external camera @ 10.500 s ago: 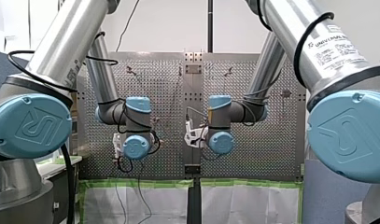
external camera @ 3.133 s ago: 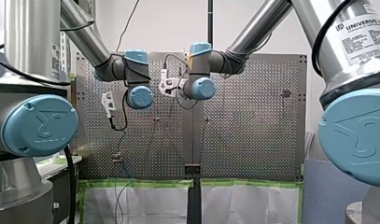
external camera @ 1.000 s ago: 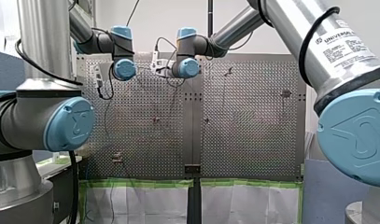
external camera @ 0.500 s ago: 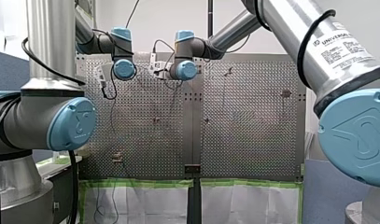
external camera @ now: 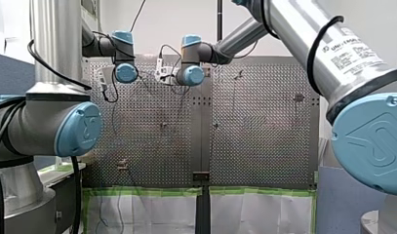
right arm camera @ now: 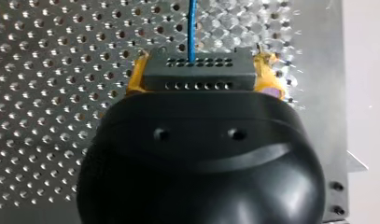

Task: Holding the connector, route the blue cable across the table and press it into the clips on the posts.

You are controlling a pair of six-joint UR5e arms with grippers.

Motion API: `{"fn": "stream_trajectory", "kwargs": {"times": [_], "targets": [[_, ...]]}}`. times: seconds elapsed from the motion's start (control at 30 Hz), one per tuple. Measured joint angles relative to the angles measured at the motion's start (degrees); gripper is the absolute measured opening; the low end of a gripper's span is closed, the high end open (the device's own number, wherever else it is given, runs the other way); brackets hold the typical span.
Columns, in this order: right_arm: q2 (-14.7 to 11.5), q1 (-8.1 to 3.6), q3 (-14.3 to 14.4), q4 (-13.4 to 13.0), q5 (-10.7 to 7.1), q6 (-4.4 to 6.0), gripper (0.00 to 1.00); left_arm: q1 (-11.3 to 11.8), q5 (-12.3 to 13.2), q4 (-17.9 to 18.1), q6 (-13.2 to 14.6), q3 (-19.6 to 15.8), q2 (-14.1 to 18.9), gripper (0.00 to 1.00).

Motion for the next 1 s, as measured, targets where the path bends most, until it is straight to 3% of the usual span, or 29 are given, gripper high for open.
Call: {"fn": "stream_trajectory", "kwargs": {"times": [0.37,0.63,1.0], "targets": [[1.0,0.25,-3.33,1.21,0.0,-0.08,0.0,2.36,5.14,0.86,-0.58,1.03,-1.24,0.0],[1.08,-0.47,-3.95,1.49,0.0,-0.08,0.0,3.76,7.96,1.46,-0.85,1.85,-3.28,0.0],[1.14,-1.76,-4.84,1.37,0.0,-0.08,0.0,8.61,12.67,4.32,-4.55,2.54,-3.95,0.0]]}}
